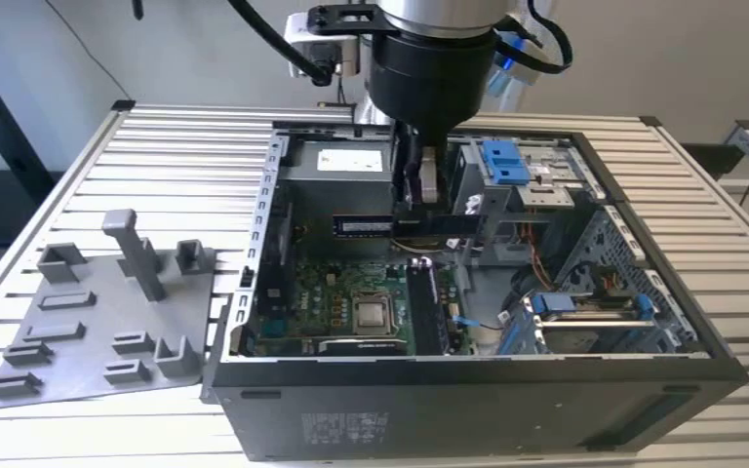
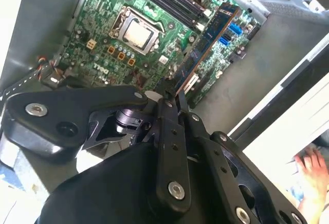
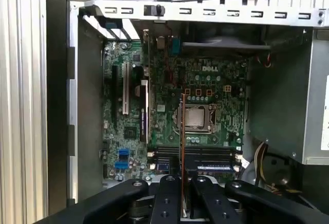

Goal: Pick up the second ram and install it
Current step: 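Pick up the second ram and move it above second insertion slot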

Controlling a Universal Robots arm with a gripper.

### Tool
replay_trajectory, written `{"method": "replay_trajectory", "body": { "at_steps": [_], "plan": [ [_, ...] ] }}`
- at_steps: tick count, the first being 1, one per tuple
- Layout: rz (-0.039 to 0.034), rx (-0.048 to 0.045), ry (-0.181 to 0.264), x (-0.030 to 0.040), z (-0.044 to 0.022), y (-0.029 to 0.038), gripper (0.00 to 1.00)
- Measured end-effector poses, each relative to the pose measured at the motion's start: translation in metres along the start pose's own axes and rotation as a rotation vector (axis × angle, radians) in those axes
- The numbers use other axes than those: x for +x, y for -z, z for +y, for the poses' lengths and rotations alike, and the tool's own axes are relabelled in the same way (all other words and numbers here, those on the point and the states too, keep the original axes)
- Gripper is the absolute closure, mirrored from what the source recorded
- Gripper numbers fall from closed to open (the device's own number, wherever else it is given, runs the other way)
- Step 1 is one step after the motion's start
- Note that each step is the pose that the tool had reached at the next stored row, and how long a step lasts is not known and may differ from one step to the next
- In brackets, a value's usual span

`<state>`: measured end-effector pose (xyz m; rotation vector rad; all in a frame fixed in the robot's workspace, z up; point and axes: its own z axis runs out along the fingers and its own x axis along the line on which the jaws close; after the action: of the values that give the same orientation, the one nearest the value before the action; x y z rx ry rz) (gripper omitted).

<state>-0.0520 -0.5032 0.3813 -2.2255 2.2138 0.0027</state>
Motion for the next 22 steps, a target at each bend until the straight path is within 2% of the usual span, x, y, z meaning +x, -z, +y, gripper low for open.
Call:
{"method": "replay_trajectory", "body": {
  "at_steps": [18,20,22],
  "plan": [
    [-0.0004,-0.0039,0.000,0.0005,-0.0682,-0.0011,0.85],
    [-0.0005,-0.0043,0.000,0.0007,-0.0740,-0.0012,0.85],
    [-0.0011,-0.0043,0.000,0.0008,-0.0750,-0.0012,0.85]
  ]
}}
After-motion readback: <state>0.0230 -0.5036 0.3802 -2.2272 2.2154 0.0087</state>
